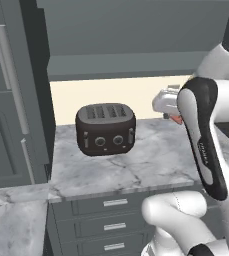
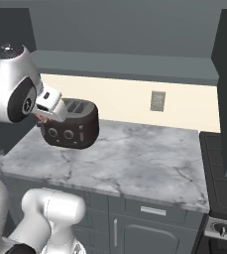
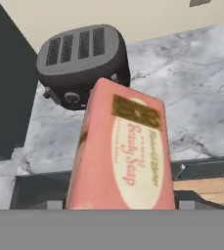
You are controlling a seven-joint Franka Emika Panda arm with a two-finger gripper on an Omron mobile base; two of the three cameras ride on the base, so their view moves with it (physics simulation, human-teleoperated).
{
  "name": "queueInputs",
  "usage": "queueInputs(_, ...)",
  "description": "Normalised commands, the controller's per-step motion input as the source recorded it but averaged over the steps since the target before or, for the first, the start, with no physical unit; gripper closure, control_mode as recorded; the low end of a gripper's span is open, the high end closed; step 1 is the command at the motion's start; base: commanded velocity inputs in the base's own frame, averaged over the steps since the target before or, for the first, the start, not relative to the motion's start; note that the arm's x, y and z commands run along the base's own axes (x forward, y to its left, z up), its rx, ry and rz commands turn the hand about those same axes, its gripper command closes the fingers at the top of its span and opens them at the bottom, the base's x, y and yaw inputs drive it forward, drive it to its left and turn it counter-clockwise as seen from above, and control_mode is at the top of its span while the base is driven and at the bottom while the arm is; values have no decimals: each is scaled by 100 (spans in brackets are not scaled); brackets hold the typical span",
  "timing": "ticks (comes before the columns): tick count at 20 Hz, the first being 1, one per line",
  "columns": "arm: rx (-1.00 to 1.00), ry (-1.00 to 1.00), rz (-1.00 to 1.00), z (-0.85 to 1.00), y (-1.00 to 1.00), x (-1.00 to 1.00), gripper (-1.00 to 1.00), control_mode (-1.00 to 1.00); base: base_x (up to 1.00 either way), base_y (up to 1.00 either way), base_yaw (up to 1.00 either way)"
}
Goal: Locate and retrieve the bar soap and bar soap from the cabinet. Place them next to the sink.
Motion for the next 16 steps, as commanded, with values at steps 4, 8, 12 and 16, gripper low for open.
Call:
queueInputs(4, -4, -32, 1, 30, 2, -92, 100, -100, 0, 0, 0)
queueInputs(8, -19, -19, 8, 51, 5, -84, 100, -100, 0, 0, 0)
queueInputs(12, -28, -8, 18, 41, 0, -84, 100, -100, 0, 0, 0)
queueInputs(16, -40, 7, 23, 9, 3, -70, 100, -100, 0, 0, 0)
